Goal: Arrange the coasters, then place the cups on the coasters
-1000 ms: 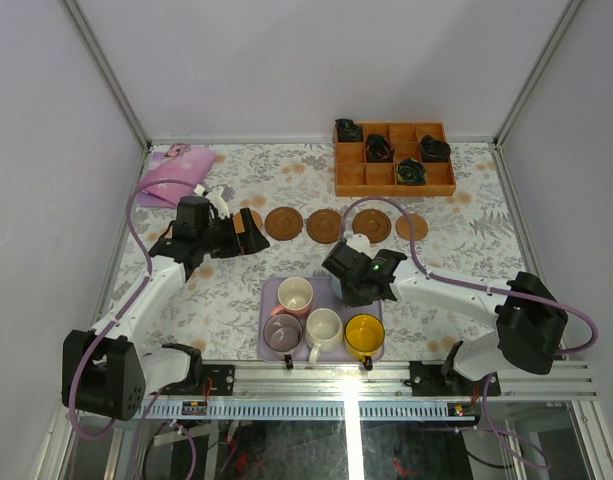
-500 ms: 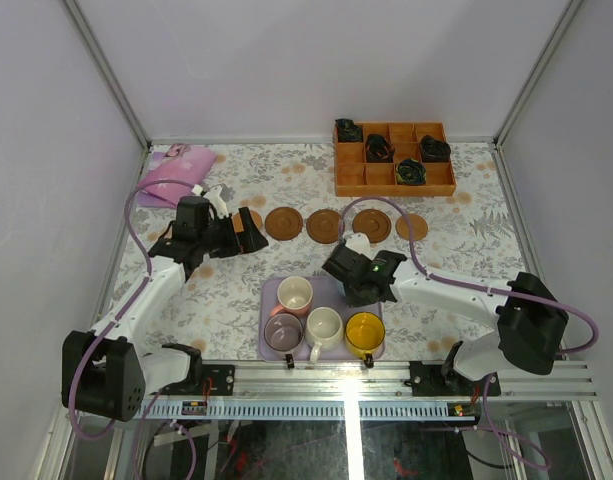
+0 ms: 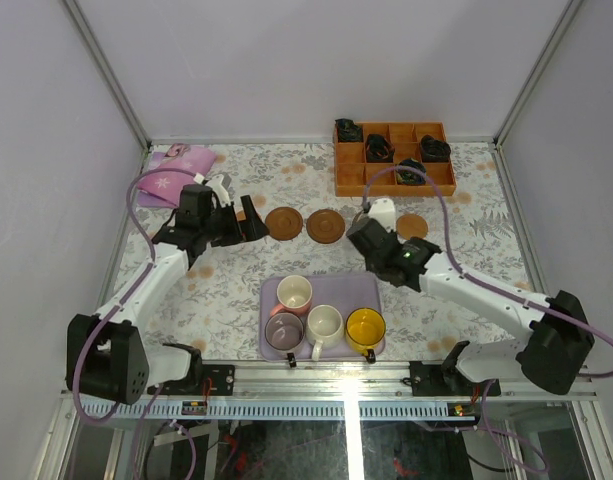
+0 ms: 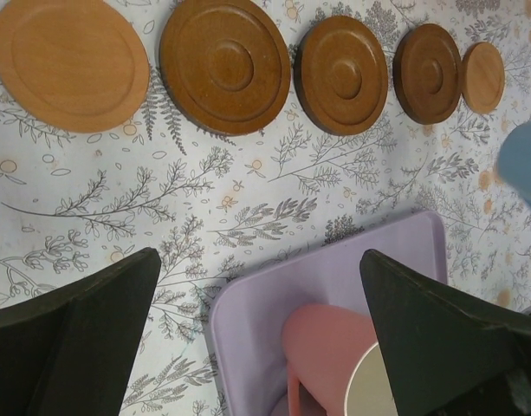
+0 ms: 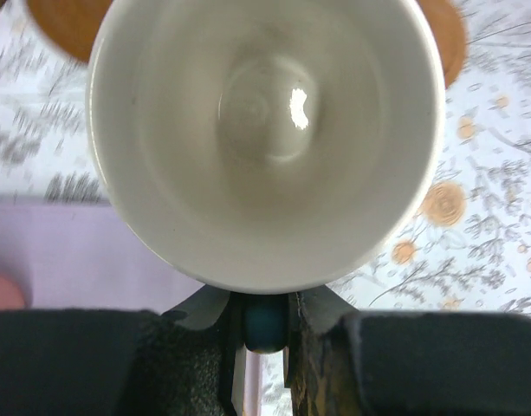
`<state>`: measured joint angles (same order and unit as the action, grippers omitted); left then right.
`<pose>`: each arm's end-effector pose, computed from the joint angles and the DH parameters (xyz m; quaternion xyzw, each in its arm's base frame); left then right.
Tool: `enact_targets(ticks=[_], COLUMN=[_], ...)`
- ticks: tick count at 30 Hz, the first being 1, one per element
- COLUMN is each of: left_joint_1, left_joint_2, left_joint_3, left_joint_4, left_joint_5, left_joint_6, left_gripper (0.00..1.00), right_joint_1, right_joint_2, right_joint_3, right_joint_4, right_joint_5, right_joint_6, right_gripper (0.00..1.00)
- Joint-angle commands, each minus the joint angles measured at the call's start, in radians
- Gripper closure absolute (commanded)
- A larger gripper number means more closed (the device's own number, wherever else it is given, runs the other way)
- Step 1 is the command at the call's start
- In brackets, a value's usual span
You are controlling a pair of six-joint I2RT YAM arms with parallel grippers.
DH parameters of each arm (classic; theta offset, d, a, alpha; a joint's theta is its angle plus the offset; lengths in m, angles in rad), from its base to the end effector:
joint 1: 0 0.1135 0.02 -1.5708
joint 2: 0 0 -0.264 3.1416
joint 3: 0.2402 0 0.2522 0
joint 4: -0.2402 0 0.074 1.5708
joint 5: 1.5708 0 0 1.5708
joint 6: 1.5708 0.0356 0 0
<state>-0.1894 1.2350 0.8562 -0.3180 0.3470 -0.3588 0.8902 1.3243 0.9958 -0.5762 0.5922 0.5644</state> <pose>0.2582 -0.0618 0.2589 -0.0027 0.8954 -0.2634 0.3590 0.1858 0.1979 0.2659 -0.0525 0.9074 0.0019 0.4169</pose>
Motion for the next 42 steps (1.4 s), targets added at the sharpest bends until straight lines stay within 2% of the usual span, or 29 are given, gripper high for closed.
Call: enact_targets(ticks=[1, 9, 11, 18, 21, 26, 34, 42], left_joint_1=[-0.004, -0.003, -0.006, -0.090, -0.153, -0.254, -0.316, -0.369], left_joint_2=[0.031, 0.114, 0.146, 0.265, 0.346, 0.488, 0.634, 0.743], left_joint_3=[0.057, 0.091, 0.099, 0.167, 0.223, 0.320, 0.398, 0.463], left_joint_4=[0.074, 0.115, 0.127, 0.157, 0.171, 0.182, 0.164, 0.087], left_joint_5=[-0.013, 0.023, 0.059, 0.105, 0.123, 0.134, 0.239, 0.280], left_joint_6=[0.012, 0.009, 0.013, 0.072, 0.100, 0.142, 0.174, 0.231], left_gripper=[0.00, 0.00, 0.04, 0.50, 0.75, 0.99, 1.00, 1.00], right_joint_1=[-0.160, -0.443, -0.488, -0.588, -0.600, -0.602, -0.601, -0.602], right_joint_2=[-0.086, -0.029, -0.008, 0.030, 0.047, 0.063, 0.093, 0.136], right_joint_3=[-0.027, -0.050, -0.051, -0.068, -0.070, -0.071, -0.054, -0.025], right_joint_4=[0.177, 0.324, 0.344, 0.395, 0.403, 0.416, 0.421, 0.432], right_joint_5=[0.044, -0.110, -0.146, -0.199, -0.210, -0.229, -0.232, -0.230], right_joint_6=[-0.105, -0.254, -0.271, -0.299, -0.298, -0.284, -0.286, -0.285], right_gripper=[1.00, 1.00, 1.00, 1.00, 1.00, 1.00, 1.00, 1.00])
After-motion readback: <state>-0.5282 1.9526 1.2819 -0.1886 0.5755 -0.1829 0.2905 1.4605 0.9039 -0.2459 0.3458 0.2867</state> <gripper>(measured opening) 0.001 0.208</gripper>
